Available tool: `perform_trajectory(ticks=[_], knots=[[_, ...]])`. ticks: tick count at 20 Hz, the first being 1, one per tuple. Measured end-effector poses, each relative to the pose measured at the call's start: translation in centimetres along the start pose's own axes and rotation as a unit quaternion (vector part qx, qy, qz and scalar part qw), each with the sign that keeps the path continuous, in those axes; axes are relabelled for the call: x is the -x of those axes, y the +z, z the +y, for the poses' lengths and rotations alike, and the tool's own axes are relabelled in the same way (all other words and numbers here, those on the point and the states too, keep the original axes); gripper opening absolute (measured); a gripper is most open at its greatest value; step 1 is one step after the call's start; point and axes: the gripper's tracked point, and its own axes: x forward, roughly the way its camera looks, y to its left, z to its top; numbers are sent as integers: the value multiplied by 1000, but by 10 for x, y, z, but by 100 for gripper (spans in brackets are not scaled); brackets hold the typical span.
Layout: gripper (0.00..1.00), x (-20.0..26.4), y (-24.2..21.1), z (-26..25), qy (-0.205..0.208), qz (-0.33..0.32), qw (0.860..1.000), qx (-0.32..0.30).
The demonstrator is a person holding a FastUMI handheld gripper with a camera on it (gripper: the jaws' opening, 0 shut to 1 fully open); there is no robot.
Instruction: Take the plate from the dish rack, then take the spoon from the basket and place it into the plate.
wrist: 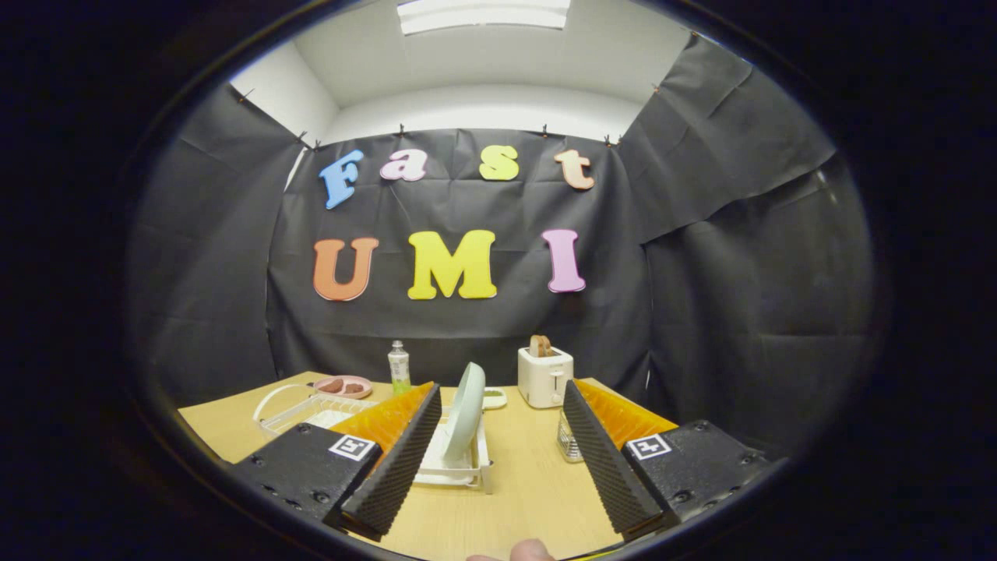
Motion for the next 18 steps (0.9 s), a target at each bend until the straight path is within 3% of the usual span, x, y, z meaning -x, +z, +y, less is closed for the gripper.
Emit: perform_trajectory(ticks=[9,14,18], knots=[[100,-2,-8,-22,-12,13,1000,3],[100,-8,-7,-29,8,24,1000,-6],[100,-23,-16,-41,5,64,998,15]])
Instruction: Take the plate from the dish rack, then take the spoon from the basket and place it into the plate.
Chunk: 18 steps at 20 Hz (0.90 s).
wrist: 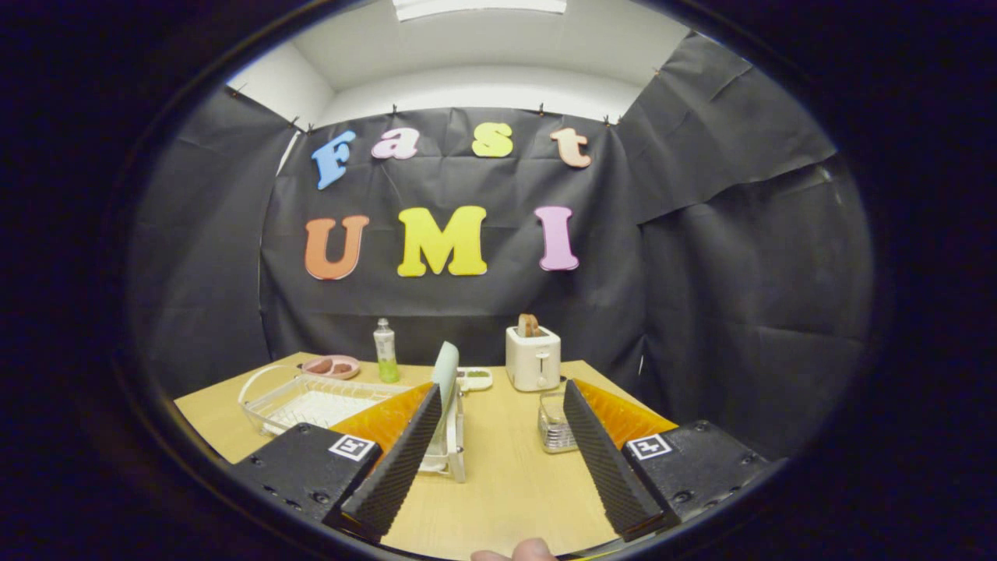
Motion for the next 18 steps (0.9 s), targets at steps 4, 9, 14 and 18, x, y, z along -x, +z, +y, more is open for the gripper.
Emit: perform_trajectory(ticks=[4,9,14,18], knots=[[100,-14,17,-6,18,22,1000,5],[100,-51,54,8,50,49,997,11],[100,-94,89,41,96,86,992,-15],[100,-126,79,72,132,165,977,-19]])
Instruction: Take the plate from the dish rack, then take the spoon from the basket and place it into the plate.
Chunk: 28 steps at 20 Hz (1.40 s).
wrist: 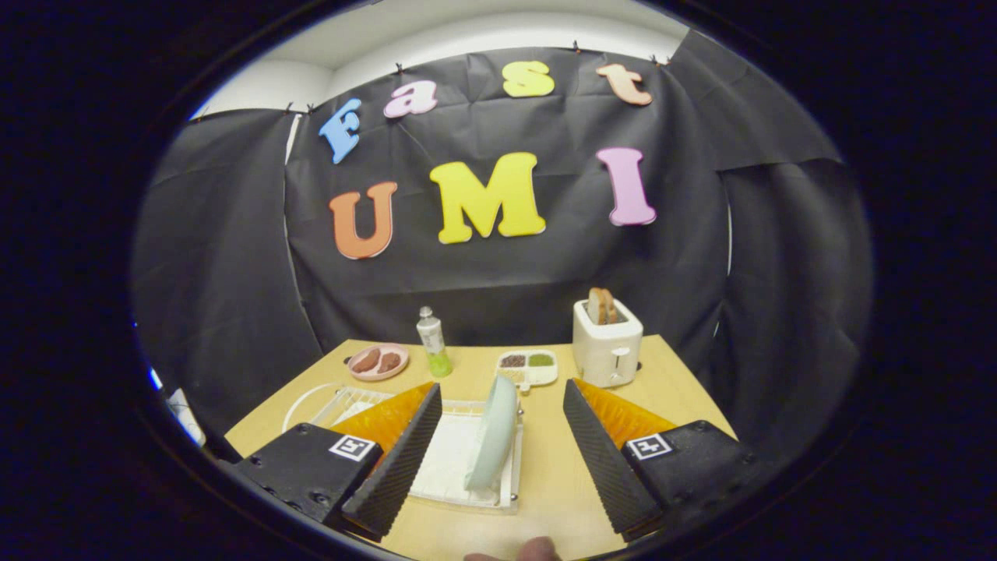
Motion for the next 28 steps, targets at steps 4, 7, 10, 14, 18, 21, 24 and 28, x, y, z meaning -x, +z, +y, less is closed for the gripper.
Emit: perform_trajectory(ticks=[4,7,10,14,18,21,24,28], knots=[[100,-40,-12,0,2,89,996,-18],[100,-62,-29,0,5,140,989,-44],[100,-83,-37,-6,-9,167,985,-53],[96,-113,-51,-9,-19,200,977,-74],[80,-124,-62,-4,-14,222,970,-95],[61,-126,-62,-8,-32,218,971,-98],[46,-122,-62,-11,-54,220,969,-96],[39,-119,-54,-14,-90,205,972,-77]])
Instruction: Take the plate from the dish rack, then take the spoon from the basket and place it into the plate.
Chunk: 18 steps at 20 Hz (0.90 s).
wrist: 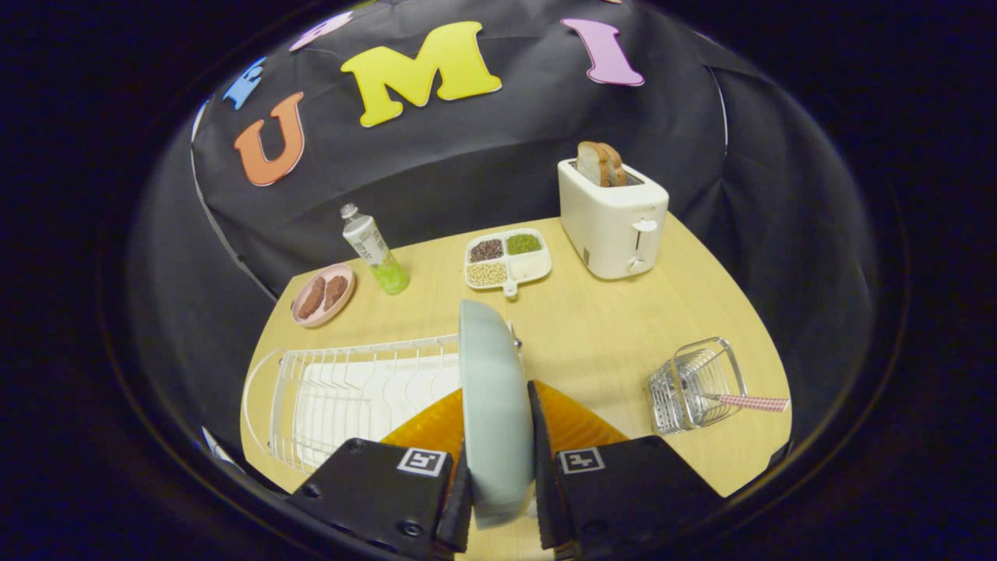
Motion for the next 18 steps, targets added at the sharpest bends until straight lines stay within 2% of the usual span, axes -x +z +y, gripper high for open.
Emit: perform_trajectory(ticks=[7,9,13,18], knots=[[38,24,19,2,-91,-40,994,42],[36,36,26,10,-97,-60,992,51],[31,64,12,38,-31,-73,996,45],[30,89,-45,57,60,-59,996,4]])
